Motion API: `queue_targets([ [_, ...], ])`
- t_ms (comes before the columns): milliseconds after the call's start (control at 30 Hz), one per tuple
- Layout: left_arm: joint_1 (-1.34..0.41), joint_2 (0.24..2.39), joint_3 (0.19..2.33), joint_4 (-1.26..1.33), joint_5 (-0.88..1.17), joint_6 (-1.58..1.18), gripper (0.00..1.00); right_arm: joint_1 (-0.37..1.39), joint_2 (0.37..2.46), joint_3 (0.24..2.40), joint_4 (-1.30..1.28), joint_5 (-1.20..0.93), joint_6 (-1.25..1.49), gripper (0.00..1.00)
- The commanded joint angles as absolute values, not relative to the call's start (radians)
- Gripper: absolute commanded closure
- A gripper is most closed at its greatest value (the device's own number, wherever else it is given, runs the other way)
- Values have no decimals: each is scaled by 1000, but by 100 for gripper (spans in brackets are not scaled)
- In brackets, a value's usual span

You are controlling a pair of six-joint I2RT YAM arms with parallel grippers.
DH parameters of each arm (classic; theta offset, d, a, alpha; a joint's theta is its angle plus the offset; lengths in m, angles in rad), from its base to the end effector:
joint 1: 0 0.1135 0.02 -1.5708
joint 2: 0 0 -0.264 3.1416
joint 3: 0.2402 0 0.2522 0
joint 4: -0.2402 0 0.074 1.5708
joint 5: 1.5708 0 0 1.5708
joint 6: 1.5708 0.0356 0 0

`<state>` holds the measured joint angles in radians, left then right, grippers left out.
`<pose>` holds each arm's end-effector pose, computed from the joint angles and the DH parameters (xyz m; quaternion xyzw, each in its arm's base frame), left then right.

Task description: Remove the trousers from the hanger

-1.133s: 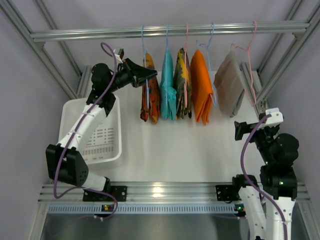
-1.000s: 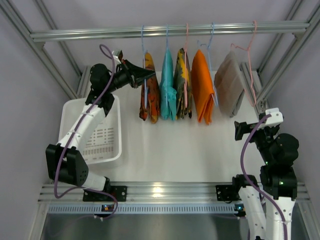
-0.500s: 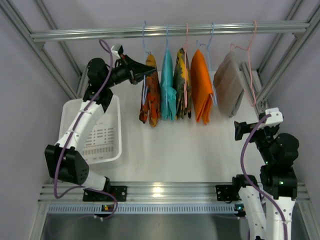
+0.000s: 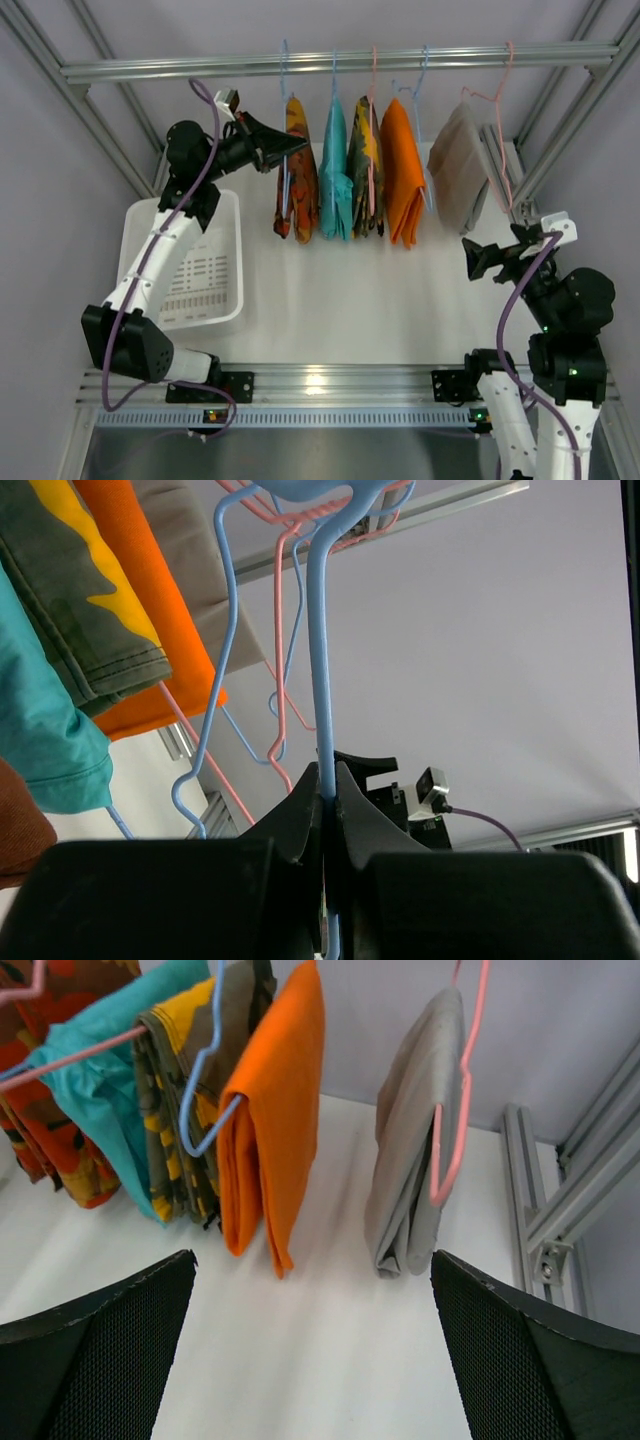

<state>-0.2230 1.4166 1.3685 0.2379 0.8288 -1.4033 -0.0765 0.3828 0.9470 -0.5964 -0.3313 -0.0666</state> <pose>0.3095 -0.0971 0.4410 -0.0665 0.6571 -0.6889 0.2986 0.0583 0.0071 0.3903 -0.1112 0.7091 0.0691 0.6928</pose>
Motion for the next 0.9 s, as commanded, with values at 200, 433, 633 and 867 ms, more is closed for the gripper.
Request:
queue_targets([
  [200,-258,1148,1279,318,810,-1163,100,-87,544,1077,-513,-592,145,0],
  [433,-308,999,1187,195,758,-1004,100,-83,693,1138,-347,-745,423,0],
  [633,-380,917,1115,117,663,-910,100,64,814,1176,-144,-740,676,5],
  [867,-420,874,1081,86,600,-850,100,379,952,1295,-100,-588,771,17],
])
